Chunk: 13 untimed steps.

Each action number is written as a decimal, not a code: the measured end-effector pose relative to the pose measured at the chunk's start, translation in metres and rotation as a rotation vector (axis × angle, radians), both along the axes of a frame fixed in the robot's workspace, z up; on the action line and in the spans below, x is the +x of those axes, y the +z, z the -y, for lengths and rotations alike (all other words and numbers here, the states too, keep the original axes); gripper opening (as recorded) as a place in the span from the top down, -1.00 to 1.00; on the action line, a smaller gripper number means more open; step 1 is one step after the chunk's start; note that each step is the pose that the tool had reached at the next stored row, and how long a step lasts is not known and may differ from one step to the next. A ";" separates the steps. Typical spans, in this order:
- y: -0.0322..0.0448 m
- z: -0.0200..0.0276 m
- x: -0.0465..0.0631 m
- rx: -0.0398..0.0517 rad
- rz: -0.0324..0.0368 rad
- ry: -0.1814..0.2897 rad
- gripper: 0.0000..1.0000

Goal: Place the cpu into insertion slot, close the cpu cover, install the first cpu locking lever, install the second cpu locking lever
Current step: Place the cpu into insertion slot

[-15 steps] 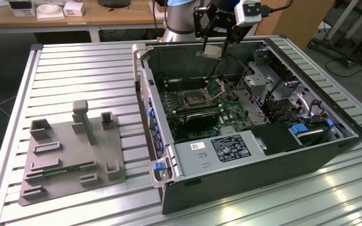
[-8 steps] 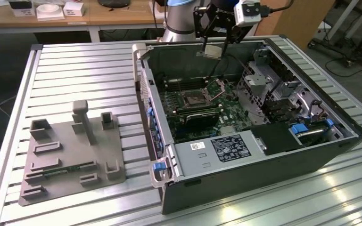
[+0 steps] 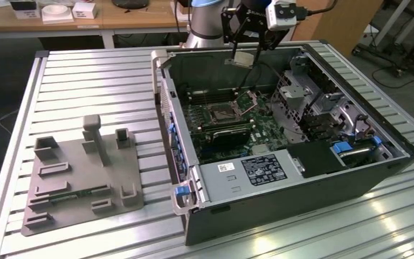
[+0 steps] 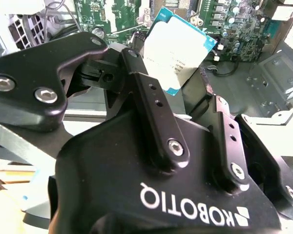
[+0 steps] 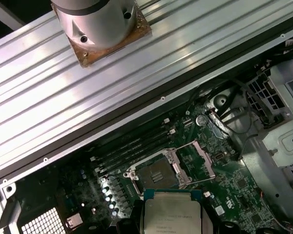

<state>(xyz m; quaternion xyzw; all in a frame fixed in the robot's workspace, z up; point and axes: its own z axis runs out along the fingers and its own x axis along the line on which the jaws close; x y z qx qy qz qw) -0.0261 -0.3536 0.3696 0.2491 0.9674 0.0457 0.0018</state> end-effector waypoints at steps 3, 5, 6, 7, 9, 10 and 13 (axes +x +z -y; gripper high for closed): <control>-0.0002 0.0000 0.000 0.0000 0.0000 -0.032 -0.08; -0.0003 0.0000 0.000 0.0000 0.0000 -0.048 -0.08; -0.0003 0.0000 0.000 0.0001 0.0000 -0.055 -0.08; -0.0004 0.0000 0.000 0.0001 0.0000 -0.059 -0.08; -0.0005 0.0000 0.000 0.0000 0.0000 -0.065 -0.08; -0.0005 0.0000 0.000 0.0000 0.0000 -0.067 -0.08; -0.0005 0.0000 0.000 0.0000 0.0000 -0.073 -0.08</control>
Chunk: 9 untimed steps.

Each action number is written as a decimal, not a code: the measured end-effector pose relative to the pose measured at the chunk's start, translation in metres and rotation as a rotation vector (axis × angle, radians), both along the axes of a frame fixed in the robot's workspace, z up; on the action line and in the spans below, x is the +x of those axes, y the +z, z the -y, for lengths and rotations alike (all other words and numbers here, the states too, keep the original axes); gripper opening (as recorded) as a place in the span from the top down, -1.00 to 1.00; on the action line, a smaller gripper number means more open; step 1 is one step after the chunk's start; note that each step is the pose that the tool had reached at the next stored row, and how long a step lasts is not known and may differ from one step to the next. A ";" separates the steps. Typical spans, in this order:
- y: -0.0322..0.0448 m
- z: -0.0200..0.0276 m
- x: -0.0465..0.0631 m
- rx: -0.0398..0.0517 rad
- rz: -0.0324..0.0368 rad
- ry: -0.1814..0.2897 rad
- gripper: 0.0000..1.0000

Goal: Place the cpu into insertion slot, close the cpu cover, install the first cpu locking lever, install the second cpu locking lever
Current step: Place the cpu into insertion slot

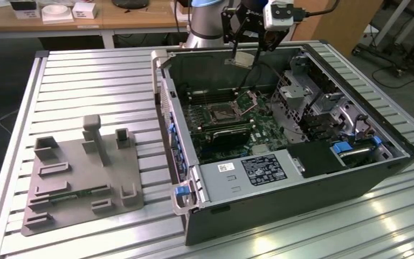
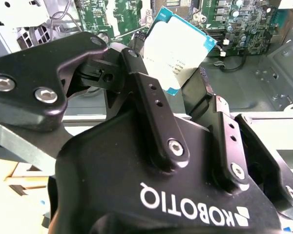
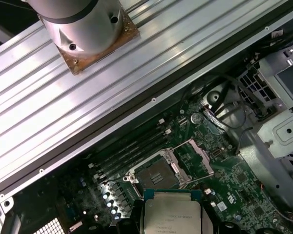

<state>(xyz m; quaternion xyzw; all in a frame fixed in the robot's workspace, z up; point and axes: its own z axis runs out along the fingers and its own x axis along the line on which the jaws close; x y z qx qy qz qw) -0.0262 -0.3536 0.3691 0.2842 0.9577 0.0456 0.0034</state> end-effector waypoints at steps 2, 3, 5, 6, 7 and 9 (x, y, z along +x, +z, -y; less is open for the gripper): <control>0.0000 0.0000 0.000 0.0000 0.0000 -0.004 -0.08; 0.0000 0.0000 0.000 0.0000 0.0000 -0.006 -0.08; 0.0000 0.0000 0.000 0.0000 0.0001 -0.010 -0.08; 0.0000 0.0000 0.000 0.0000 0.0000 -0.011 -0.08; 0.0000 0.0000 0.000 0.0000 0.0000 -0.013 -0.08; 0.0000 0.0000 0.000 0.0000 0.0000 -0.017 -0.08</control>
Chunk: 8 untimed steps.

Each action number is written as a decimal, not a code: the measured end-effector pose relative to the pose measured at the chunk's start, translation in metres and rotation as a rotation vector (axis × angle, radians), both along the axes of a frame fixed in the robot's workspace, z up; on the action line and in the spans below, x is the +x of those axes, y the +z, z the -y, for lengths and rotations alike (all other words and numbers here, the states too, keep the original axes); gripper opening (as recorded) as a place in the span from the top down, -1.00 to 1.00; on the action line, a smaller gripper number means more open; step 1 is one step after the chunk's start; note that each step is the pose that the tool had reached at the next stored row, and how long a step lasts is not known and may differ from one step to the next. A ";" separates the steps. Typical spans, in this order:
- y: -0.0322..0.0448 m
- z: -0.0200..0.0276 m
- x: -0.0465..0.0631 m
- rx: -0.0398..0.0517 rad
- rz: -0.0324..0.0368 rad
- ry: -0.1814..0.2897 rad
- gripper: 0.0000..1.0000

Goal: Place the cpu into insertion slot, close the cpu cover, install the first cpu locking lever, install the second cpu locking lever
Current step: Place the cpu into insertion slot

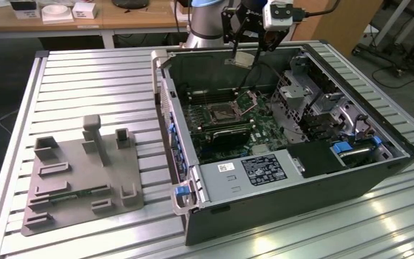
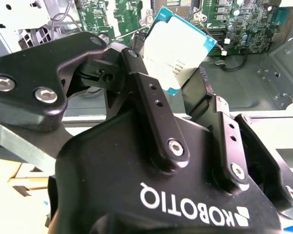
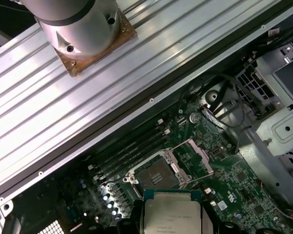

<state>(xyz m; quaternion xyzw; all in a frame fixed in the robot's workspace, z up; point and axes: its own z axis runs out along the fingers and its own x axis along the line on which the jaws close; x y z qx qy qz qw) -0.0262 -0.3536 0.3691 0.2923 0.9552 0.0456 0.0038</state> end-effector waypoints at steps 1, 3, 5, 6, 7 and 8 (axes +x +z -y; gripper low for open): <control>0.0000 0.0000 0.000 0.0000 0.0000 -0.002 -0.08; 0.0000 0.0000 0.000 0.0000 0.0000 -0.007 -0.08; 0.0000 0.0000 0.000 0.0000 0.0000 -0.012 -0.08; 0.0000 0.0000 0.000 0.0000 0.0000 -0.015 -0.08; 0.0000 0.0000 0.000 0.0000 0.0000 -0.017 -0.08; 0.0000 0.0000 0.000 0.0000 0.0000 -0.019 -0.08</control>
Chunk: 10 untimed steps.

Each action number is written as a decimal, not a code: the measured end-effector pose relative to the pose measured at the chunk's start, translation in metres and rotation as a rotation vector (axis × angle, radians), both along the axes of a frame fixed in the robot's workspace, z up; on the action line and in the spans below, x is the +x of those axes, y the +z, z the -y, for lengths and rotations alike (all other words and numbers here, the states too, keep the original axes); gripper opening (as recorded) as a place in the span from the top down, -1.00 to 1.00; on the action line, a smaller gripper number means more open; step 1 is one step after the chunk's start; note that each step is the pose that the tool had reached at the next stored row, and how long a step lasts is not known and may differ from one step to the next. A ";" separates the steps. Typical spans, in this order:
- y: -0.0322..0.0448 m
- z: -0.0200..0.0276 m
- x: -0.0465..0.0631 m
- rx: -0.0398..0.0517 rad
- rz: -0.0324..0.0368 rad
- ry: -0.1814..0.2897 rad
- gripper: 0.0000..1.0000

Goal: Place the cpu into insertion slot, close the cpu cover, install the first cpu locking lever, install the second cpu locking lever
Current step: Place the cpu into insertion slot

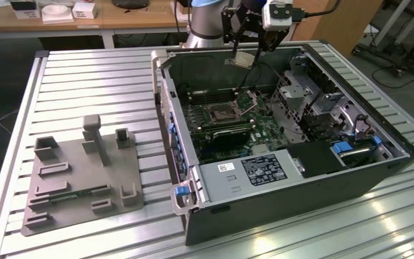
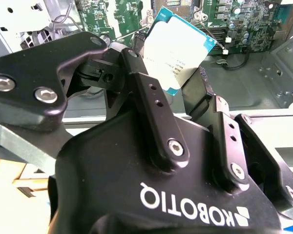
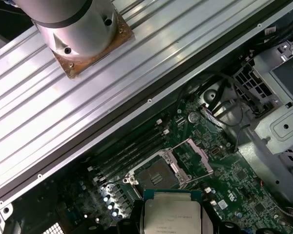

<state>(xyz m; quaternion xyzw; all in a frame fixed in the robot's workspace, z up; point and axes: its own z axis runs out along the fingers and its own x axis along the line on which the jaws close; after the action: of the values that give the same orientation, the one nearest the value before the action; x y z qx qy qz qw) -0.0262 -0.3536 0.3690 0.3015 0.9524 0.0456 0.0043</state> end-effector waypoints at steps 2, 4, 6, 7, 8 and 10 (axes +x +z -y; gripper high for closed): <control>0.0000 0.0000 0.000 0.0000 0.0000 -0.004 -0.08; 0.0000 0.0000 0.000 0.0000 0.0000 -0.008 -0.08; 0.0000 0.0000 0.000 0.0000 0.0000 -0.011 -0.08; 0.0000 0.0000 0.000 0.0000 0.0000 -0.013 -0.08; 0.0000 0.0000 0.000 0.0000 0.0000 -0.015 -0.08; 0.0000 0.0000 0.000 0.0000 0.0000 -0.020 -0.08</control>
<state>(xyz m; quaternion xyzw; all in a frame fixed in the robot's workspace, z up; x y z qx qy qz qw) -0.0262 -0.3536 0.3690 0.3109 0.9493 0.0455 0.0047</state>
